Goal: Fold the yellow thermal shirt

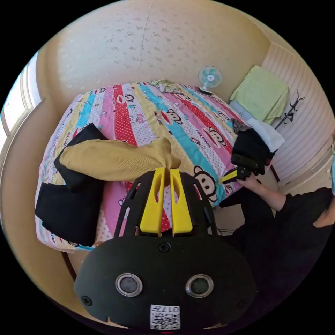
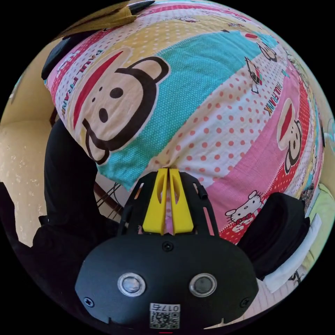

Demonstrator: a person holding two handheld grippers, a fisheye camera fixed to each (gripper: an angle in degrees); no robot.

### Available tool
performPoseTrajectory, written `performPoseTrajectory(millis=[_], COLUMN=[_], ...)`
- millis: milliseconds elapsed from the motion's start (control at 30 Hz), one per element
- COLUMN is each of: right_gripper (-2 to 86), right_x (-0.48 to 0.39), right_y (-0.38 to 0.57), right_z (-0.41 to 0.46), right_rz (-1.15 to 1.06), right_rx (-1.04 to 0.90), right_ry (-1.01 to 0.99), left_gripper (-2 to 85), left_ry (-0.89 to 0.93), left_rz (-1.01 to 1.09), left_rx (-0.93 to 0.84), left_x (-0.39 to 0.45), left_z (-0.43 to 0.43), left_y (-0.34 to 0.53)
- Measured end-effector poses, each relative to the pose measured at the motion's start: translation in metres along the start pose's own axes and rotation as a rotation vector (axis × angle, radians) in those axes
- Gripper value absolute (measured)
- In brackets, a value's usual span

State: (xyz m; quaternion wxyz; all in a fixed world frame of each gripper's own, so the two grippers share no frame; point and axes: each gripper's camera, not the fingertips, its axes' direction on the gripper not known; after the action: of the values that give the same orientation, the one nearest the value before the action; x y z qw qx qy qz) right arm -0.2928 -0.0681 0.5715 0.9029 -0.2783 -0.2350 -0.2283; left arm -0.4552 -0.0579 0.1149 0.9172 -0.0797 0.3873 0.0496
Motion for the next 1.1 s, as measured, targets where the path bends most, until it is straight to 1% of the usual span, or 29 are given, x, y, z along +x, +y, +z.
performPoseTrajectory(millis=[33,100,167,200,233,267,367,433,500,567,633,667,733,767,800,833,900,967,1000,1033,1067,1100], right_gripper=[0.3,0.4,0.4,0.4,0.4,0.4,0.4,0.3,0.3,0.3,0.3,0.4,0.4,0.5,0.5,0.5,0.5,0.6,0.6,0.6,0.6,0.6], right_x=[0.0,0.005,0.021,0.026,0.036,0.046,0.065,0.066,0.061,0.047,0.036,0.028,0.02,0.019,0.02,0.024,0.035,0.053,0.057,0.064,0.071,0.074], right_y=[0.015,0.039,0.069,0.076,0.086,0.092,0.097,0.096,0.093,0.093,0.096,0.101,0.113,0.125,0.132,0.147,0.166,0.184,0.188,0.195,0.202,0.206], right_z=[0.001,0.003,0.01,0.012,0.018,0.023,0.033,0.034,0.033,0.03,0.03,0.03,0.032,0.035,0.037,0.041,0.047,0.053,0.053,0.053,0.053,0.053], right_rz=[0.03,0.088,0.169,0.184,0.212,0.235,0.274,0.26,0.234,0.215,0.213,0.213,0.211,0.231,0.244,0.268,0.305,0.322,0.317,0.308,0.296,0.287], right_rx=[0.069,0.181,0.316,0.342,0.378,0.394,0.364,0.323,0.287,0.261,0.261,0.274,0.315,0.363,0.393,0.453,0.512,0.544,0.545,0.546,0.546,0.546], right_ry=[-0.005,-0.051,-0.18,-0.217,-0.296,-0.373,-0.503,-0.502,-0.45,-0.342,-0.258,-0.203,-0.145,-0.141,-0.15,-0.181,-0.26,-0.372,-0.392,-0.428,-0.461,-0.475], left_gripper=[3.0,3.4,3.8,4.0,4.2,4.2,4.3,6.3,9.0,11.8,15.0,15.7,16.9,17.5,17.9,17.4,13.8,12.5,10.0,8.3,7.8,7.2], left_ry=[0.083,0.177,0.177,0.139,0.113,0.112,0.121,0.087,0.064,0.078,0.085,0.067,0.012,0.003,-0.066,-0.226,-0.336,-0.422,-0.473,-0.483,-0.473,-0.424], left_rz=[0.044,0.076,0.008,-0.066,-0.131,-0.157,-0.22,-0.17,-0.15,-0.2,-0.345,-0.401,-0.558,-0.589,-0.642,-0.675,-0.657,-0.509,-0.389,-0.328,-0.314,-0.297], left_rx=[-0.026,-0.111,-0.207,-0.257,-0.288,-0.295,-0.276,-0.279,-0.261,-0.227,-0.158,-0.156,-0.217,-0.242,-0.284,-0.264,-0.203,-0.202,-0.217,-0.215,-0.2,-0.147], left_x=[0.02,0.043,0.056,0.06,0.061,0.062,0.065,0.071,0.074,0.072,0.061,0.056,0.036,0.032,0.027,0.035,0.058,0.085,0.1,0.109,0.111,0.115], left_z=[0.013,0.039,0.07,0.089,0.104,0.11,0.111,0.102,0.101,0.111,0.138,0.149,0.203,0.218,0.246,0.253,0.253,0.248,0.24,0.224,0.213,0.184], left_y=[0.01,0.027,0.048,0.063,0.076,0.081,0.087,0.071,0.051,0.026,-0.002,-0.007,-0.024,-0.024,-0.022,-0.018,-0.012,-0.01,-0.007,-0.001,0.003,0.011])
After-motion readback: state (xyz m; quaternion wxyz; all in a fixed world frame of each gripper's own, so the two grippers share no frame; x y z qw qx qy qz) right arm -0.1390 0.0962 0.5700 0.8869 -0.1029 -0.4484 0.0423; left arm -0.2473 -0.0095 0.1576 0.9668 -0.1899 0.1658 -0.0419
